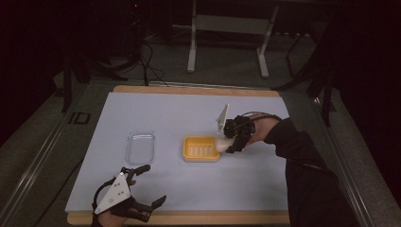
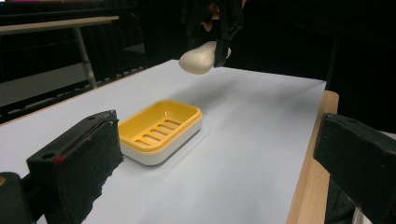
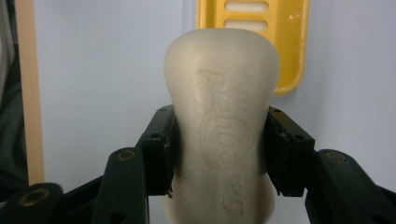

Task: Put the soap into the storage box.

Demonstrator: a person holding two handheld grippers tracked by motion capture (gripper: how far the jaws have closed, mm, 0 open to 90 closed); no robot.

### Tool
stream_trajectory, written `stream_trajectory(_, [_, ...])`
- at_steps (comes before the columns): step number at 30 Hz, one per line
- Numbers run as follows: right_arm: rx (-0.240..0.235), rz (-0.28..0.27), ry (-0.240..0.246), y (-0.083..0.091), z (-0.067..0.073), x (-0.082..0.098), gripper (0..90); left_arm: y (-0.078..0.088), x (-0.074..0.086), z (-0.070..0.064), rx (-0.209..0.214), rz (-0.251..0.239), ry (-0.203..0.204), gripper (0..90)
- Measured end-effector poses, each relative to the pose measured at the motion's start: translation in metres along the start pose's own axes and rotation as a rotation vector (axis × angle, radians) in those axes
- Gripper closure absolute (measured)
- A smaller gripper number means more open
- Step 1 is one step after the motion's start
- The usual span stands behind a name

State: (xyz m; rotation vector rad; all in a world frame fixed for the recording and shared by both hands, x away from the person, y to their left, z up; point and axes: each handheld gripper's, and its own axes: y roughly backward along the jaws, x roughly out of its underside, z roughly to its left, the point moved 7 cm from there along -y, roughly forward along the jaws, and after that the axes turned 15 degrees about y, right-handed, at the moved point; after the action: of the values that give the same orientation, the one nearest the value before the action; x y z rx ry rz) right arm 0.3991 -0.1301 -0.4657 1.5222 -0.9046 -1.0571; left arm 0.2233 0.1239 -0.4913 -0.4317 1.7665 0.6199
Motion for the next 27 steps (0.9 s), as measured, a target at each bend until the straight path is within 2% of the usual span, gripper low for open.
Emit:
stream_trajectory(11, [0.007, -0.026, 0.061, 0.001, -0.006, -0.022, 49.6, 0.001, 0.0, 0.0, -0.001, 0.0, -0.002, 1.1])
stream_trajectory(23, [0.016, -0.063, 0.081, -0.001, -0.014, -0.037, 49.6, 0.001, 0.0, 0.0, -0.001, 0.001, -0.004, 1.1])
stream_trajectory(27, [0.021, -0.104, 0.096, 0.0, -0.016, -0.047, 49.6, 0.001, 0.0, 0.0, -0.002, 0.0, -0.004, 1.1])
